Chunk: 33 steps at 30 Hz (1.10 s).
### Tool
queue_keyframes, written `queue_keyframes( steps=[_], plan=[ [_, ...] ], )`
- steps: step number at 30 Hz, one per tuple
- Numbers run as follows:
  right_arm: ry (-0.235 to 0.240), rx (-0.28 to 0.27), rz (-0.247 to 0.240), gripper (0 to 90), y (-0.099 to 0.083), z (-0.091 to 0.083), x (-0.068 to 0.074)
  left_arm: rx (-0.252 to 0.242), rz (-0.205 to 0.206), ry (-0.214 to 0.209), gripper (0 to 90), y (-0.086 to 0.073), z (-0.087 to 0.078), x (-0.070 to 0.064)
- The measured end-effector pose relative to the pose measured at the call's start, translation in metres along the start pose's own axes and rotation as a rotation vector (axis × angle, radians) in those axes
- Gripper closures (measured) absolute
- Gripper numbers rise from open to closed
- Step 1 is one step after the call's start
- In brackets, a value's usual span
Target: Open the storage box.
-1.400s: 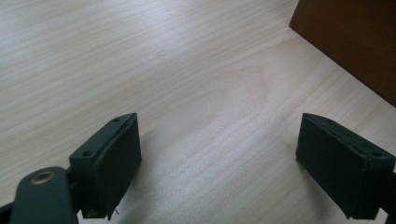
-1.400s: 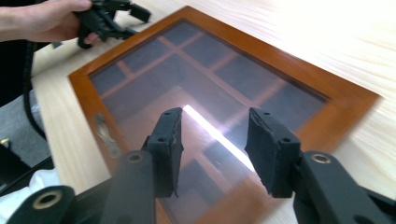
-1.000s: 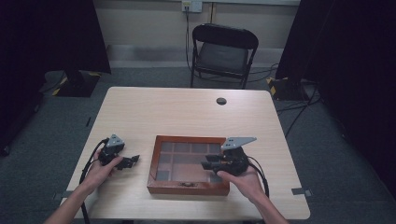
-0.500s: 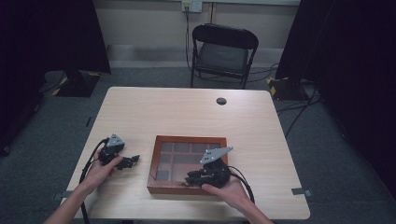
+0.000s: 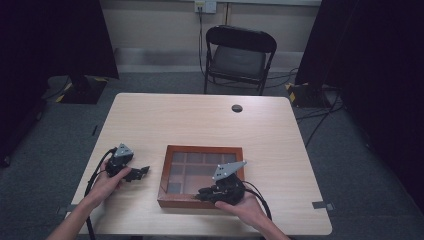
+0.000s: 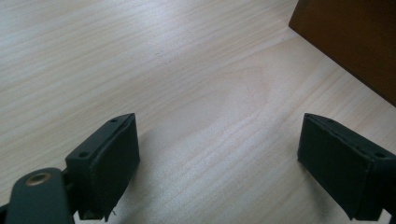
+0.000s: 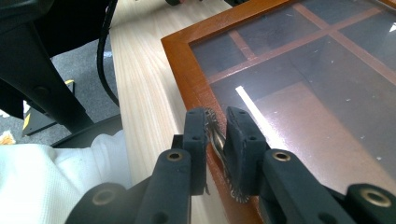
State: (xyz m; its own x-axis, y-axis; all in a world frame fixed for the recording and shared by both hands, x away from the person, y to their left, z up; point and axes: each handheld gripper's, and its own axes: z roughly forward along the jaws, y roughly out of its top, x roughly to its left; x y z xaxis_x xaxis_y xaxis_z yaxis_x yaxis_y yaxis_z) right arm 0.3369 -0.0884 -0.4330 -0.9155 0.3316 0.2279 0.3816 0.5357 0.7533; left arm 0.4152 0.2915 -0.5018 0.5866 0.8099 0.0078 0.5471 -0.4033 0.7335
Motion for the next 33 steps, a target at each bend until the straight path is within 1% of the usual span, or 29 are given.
queue_keyframes(
  steps=[3,8,12,14,18,22,26,33],
  plan=[
    [-0.010,0.006,-0.004,76.3,0.000,0.001,-0.001,0.000,0.000,0.000,12.1,0.000,0.000,0.000],
    [-0.004,0.027,-0.004,79.0,-0.003,0.005,-0.004,0.000,-0.001,-0.001,12.1,0.000,0.000,0.000],
    [-0.007,0.023,-0.009,80.9,-0.003,0.005,-0.003,0.000,-0.001,-0.001,12.0,0.000,0.000,0.000],
    [-0.018,0.029,-0.019,81.3,-0.003,0.005,-0.002,0.000,-0.001,-0.001,12.0,0.000,0.000,0.000],
    [-0.014,0.046,-0.035,81.7,0.000,0.005,-0.001,0.000,0.000,-0.001,12.0,0.000,0.000,0.000],
    [-0.005,0.052,-0.023,81.8,0.001,0.005,-0.003,0.001,0.001,-0.002,11.9,0.000,0.000,0.000],
    [-0.001,0.047,-0.016,81.8,0.003,0.003,-0.003,0.001,0.000,-0.003,11.8,0.000,0.000,0.000],
    [0.014,0.015,-0.005,81.9,0.008,-0.004,-0.004,0.002,0.001,-0.003,11.8,0.000,0.000,0.000]
  ],
)
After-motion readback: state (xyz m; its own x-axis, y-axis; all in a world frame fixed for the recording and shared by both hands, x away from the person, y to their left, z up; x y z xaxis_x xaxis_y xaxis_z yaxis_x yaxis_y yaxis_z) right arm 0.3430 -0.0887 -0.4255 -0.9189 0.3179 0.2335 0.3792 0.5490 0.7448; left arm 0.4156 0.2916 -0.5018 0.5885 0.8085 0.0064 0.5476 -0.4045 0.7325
